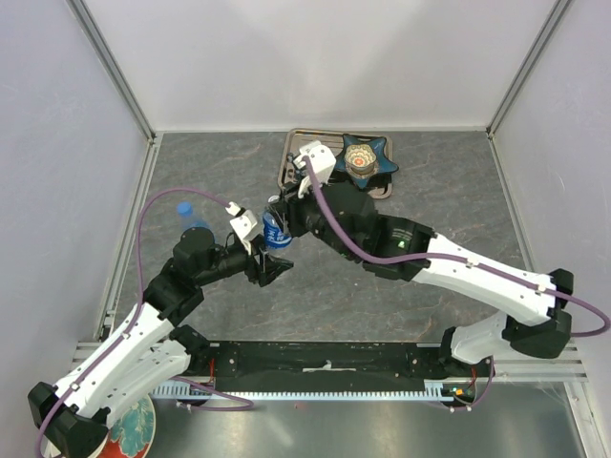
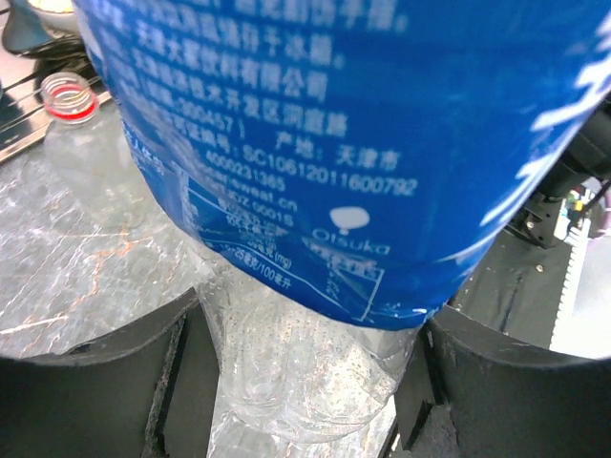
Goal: Screw on the bottle caps
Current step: Screw the bottle cap onto the plastic bottle.
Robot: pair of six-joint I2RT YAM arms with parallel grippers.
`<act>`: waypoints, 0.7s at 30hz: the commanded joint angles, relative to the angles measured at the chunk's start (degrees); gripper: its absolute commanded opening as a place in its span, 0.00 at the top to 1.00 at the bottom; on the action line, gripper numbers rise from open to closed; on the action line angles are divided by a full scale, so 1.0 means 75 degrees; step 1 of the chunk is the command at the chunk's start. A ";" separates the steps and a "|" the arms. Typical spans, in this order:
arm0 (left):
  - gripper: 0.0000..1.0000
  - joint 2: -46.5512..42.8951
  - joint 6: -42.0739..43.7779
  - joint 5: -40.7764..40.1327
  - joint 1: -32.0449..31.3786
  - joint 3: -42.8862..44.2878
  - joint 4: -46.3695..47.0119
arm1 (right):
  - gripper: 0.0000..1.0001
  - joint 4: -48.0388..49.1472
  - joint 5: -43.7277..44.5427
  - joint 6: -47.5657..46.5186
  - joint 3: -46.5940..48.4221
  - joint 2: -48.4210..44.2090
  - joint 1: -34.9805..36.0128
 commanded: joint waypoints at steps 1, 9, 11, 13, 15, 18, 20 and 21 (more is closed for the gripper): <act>0.98 -0.0150 0.0250 -0.1057 0.0104 0.0413 0.1876 | 1.00 -0.3106 0.2648 0.0928 0.0412 0.1146 0.0924; 0.98 -0.0173 0.0215 -0.0836 0.0104 0.0378 0.1853 | 0.73 -0.3273 0.3487 0.1035 0.1270 0.1898 0.1300; 0.98 -0.0196 0.0168 -0.0695 0.0104 0.0343 0.1841 | 0.57 -0.3121 0.3405 0.0906 0.1598 0.1839 0.1300; 0.98 -0.0208 0.0249 -0.0531 0.0104 0.0308 0.1853 | 0.47 -0.3131 0.3229 0.0718 0.2122 0.1699 0.1311; 0.98 -0.0220 0.0227 -0.0647 0.0104 0.0273 0.1841 | 0.40 -0.3108 0.2914 0.0577 0.2499 0.1535 0.1300; 0.98 -0.0232 0.0215 -0.0659 0.0104 0.0214 0.1841 | 0.22 -0.3073 0.2201 0.0284 0.2816 0.1324 0.1288; 0.98 -0.0232 0.0192 -0.0578 0.0104 0.0167 0.1830 | 0.07 -0.2899 0.1906 0.0202 0.2818 0.1067 0.1288; 0.98 -0.0243 0.0168 -0.0554 0.0104 0.0155 0.1841 | 0.05 -0.2816 0.1719 0.0120 0.2701 0.0938 0.1300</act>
